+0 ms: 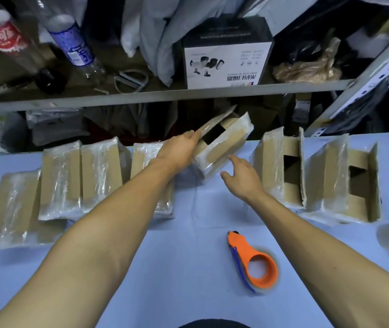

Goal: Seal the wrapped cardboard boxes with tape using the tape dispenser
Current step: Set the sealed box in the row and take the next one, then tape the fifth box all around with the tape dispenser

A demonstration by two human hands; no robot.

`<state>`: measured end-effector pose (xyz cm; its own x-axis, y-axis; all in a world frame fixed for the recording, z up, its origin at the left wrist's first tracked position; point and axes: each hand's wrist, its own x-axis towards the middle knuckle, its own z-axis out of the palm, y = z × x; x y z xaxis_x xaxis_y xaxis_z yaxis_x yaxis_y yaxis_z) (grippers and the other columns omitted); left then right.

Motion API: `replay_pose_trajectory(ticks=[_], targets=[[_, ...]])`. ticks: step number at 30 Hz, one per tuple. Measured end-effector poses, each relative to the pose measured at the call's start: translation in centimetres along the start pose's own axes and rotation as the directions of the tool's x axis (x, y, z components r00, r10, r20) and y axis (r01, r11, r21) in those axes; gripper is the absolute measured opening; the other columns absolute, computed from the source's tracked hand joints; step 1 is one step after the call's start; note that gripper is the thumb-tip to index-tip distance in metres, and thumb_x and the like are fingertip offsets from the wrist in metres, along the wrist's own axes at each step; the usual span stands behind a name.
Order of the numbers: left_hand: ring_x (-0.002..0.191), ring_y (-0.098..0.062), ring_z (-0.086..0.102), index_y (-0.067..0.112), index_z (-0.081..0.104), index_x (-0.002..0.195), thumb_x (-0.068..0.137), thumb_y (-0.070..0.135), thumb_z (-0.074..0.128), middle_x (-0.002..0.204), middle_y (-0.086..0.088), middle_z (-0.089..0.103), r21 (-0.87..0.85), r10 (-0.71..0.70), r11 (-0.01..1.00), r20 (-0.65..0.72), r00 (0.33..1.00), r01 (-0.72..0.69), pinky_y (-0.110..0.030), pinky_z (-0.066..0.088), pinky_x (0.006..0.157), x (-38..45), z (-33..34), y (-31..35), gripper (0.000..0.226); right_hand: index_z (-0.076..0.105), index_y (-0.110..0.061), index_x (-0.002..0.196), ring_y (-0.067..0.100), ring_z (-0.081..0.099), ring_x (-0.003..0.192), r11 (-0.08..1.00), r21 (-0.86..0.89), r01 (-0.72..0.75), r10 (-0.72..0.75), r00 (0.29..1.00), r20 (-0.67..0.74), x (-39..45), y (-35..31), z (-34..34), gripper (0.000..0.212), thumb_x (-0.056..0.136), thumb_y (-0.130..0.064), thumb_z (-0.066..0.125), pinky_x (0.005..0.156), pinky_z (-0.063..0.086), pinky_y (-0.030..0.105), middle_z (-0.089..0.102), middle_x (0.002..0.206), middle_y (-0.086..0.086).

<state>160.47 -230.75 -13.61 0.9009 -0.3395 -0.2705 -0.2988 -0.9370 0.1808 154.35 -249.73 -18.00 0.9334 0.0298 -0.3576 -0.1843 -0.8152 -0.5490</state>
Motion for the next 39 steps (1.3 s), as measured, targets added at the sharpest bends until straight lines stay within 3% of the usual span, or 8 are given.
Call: replay_pose_trajectory(ticks=[6, 9, 11, 14, 19, 28, 34, 39], targets=[[0.099, -0.040, 0.061, 0.005, 0.050, 0.128, 0.088, 0.010, 0.054, 0.112, -0.018, 0.060, -0.022, 0.019, 1.000, -0.104, 0.994, -0.021, -0.044, 0.048, 0.075, -1.7, 1.7, 2.0, 0.040, 0.060, -0.005, 0.115, 0.031, 0.055, 0.111, 0.995, 0.095, 0.043, -0.033, 0.994, -0.102, 0.6, 0.3, -0.1, 0.028, 0.098, -0.023, 0.047, 0.084, 0.044, 0.038, 0.061, 0.118, 0.015], [0.112, -0.024, 0.057, 0.009, 0.061, 0.130, 0.094, 0.027, 0.062, 0.115, -0.008, 0.057, -0.383, -0.015, 0.924, -0.093, 0.996, -0.022, -0.029, 0.043, 0.093, -4.0, 4.6, 2.3, 0.040, 0.060, -0.020, 0.118, 0.020, 0.059, 0.099, 0.936, 0.352, -0.015, 0.058, 0.992, -0.112, -0.4, 1.4, 0.2, 0.031, 0.102, -0.033, 0.037, 0.076, 0.041, 0.030, 0.064, 0.109, -0.002], [0.119, -0.014, 0.054, 0.014, 0.069, 0.122, 0.098, 0.028, 0.062, 0.120, 0.001, 0.054, -0.730, -0.193, 0.679, -0.076, 0.978, 0.077, -0.014, 0.037, 0.101, -4.5, 5.9, 2.9, 0.028, 0.045, -0.034, 0.140, 0.012, 0.055, 0.102, 0.851, 0.512, -0.116, 0.144, 0.990, -0.014, -1.2, 1.8, 1.0, 0.041, 0.102, -0.044, 0.035, 0.080, 0.038, 0.028, 0.058, 0.118, -0.013], [0.110, -0.021, 0.063, 0.020, 0.060, 0.121, 0.097, 0.022, 0.065, 0.119, 0.003, 0.056, -0.926, -0.457, 0.318, 0.040, 0.888, 0.206, -0.037, 0.050, 0.102, -3.8, 7.5, 4.7, 0.024, 0.033, -0.034, 0.149, 0.019, 0.053, 0.113, 0.825, 0.527, -0.203, 0.212, 0.976, 0.044, -1.6, 1.7, 2.4, 0.049, 0.102, -0.048, 0.035, 0.088, 0.037, 0.031, 0.054, 0.128, -0.007], [0.123, -0.031, 0.061, 0.031, 0.046, 0.144, 0.097, 0.043, 0.062, 0.139, 0.001, 0.060, -0.896, -0.356, -0.158, 0.444, 0.822, 0.416, -0.045, 0.055, 0.088, -3.9, 8.2, 7.0, 0.052, 0.053, -0.023, 0.132, 0.028, 0.060, 0.108, 0.834, 0.521, -0.183, 0.245, 0.968, -0.053, -2.1, 0.6, 2.2, 0.036, 0.103, -0.039, 0.038, 0.087, 0.046, 0.035, 0.063, 0.110, -0.002], [0.091, -0.025, 0.073, 0.010, 0.070, 0.114, 0.090, 0.005, 0.071, 0.102, -0.008, 0.077, -0.977, -0.426, -0.111, 0.211, 0.880, 0.181, -0.032, 0.060, 0.076, -10.7, 6.1, 5.8, 0.025, 0.056, -0.025, 0.115, 0.003, 0.062, 0.090, 0.782, 0.607, -0.145, 0.248, 0.965, -0.090, -8.8, 0.1, 2.7, 0.037, 0.089, -0.050, 0.063, 0.068, 0.042, 0.019, 0.066, 0.106, -0.007], [0.080, -0.019, 0.074, 0.020, 0.073, 0.106, 0.086, 0.009, 0.075, 0.101, -0.004, 0.078, -0.960, -0.337, -0.031, 0.272, 0.901, 0.278, -0.044, 0.063, 0.072, -18.1, 3.8, 3.6, 0.023, 0.028, -0.023, 0.153, 0.018, 0.038, 0.139, 0.711, 0.703, -0.013, 0.284, 0.920, -0.271, -11.0, -0.2, -0.1, 0.082, 0.088, -0.061, 0.059, 0.112, 0.037, 0.039, 0.037, 0.155, 0.000], [0.090, -0.017, 0.074, 0.013, 0.069, 0.122, 0.080, -0.002, 0.078, 0.105, -0.002, 0.078, -0.950, -0.165, 0.036, 0.301, 0.939, 0.311, -0.031, 0.061, 0.077, -22.5, 3.5, 0.9, 0.045, 0.070, -0.012, 0.094, 0.014, 0.062, 0.084, 0.811, 0.585, 0.020, 0.191, 0.935, -0.298, -12.7, -1.5, 0.5, 0.048, 0.082, -0.059, 0.067, 0.083, 0.053, 0.045, 0.069, 0.089, -0.003]])
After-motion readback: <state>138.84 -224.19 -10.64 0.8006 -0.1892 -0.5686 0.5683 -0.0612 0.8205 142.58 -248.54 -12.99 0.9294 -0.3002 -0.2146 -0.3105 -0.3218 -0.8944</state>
